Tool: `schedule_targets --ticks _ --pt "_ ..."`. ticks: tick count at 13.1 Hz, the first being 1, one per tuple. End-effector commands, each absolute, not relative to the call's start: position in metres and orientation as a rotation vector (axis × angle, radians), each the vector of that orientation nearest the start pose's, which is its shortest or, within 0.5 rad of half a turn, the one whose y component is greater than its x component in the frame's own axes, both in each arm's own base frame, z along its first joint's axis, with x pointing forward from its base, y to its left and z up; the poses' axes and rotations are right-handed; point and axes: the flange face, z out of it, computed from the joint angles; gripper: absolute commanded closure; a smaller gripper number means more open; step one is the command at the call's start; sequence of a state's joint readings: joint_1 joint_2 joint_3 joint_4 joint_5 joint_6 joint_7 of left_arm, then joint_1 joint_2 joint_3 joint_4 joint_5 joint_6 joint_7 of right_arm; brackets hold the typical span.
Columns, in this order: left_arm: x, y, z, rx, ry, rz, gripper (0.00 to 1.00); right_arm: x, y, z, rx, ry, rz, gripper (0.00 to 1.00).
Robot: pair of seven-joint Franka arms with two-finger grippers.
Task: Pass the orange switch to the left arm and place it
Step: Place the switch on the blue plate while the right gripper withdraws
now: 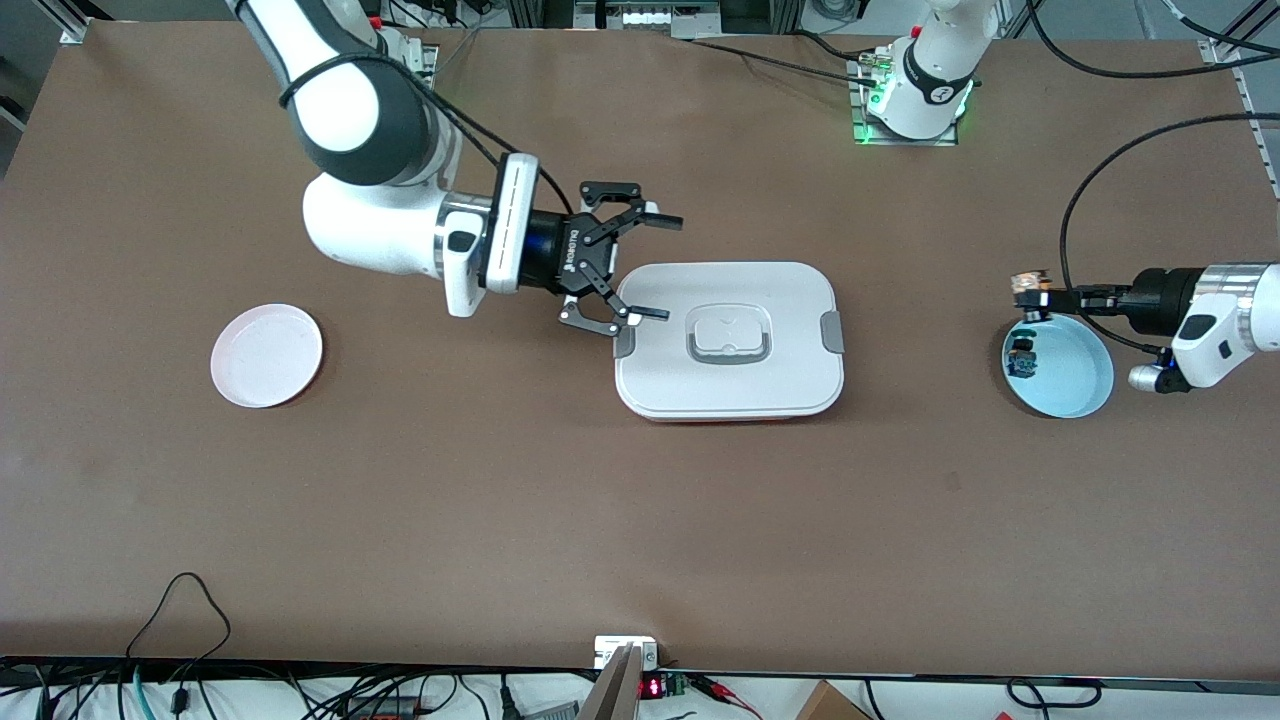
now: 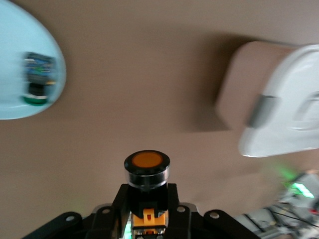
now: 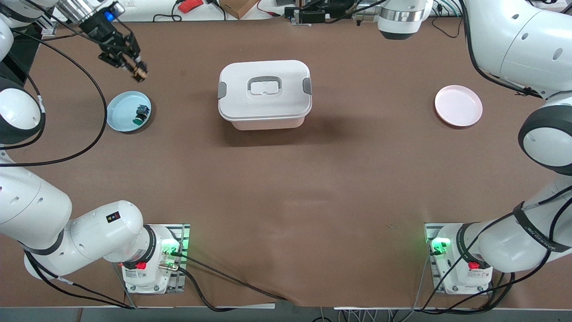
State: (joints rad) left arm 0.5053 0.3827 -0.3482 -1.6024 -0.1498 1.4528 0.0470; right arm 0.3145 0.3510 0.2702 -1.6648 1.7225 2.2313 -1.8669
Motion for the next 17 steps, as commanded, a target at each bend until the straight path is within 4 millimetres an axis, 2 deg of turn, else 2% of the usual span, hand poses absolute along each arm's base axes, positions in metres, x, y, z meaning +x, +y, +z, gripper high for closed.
schedule_targets --ticks 1,3,4,7,11,14,17 --pt "0.615 0.141 0.359 -3.149 -0.046 0.768 1.0 0.582 0.341 0.458 -1.353 -1.154 -1.037 0.0" --pt "0.621 0.174 0.322 -3.025 -0.017 0.733 1.0 0.59 0.306 0.45 -1.351 -1.203 -0.948 0.0" --pt "0.624 0.189 0.31 -2.975 0.002 0.685 1.0 0.594 0.29 0.447 -1.354 -1.235 -0.904 0.0" --pt "0.63 0.213 0.264 -2.925 0.047 0.628 1.0 0.598 0.24 0.441 -1.403 -1.257 -0.711 0.0" --pt "0.637 0.215 0.237 -2.928 0.084 0.572 1.0 0.593 0.19 0.45 -1.632 -1.225 -0.437 0.0" --pt "0.633 0.207 0.231 -2.937 0.073 0.606 0.99 0.591 0.175 0.454 -1.856 -1.044 -0.217 0.0" --pt "0.629 0.205 0.222 -2.947 0.061 0.633 0.99 0.585 0.179 0.468 -2.061 -0.822 -0.015 0.0"
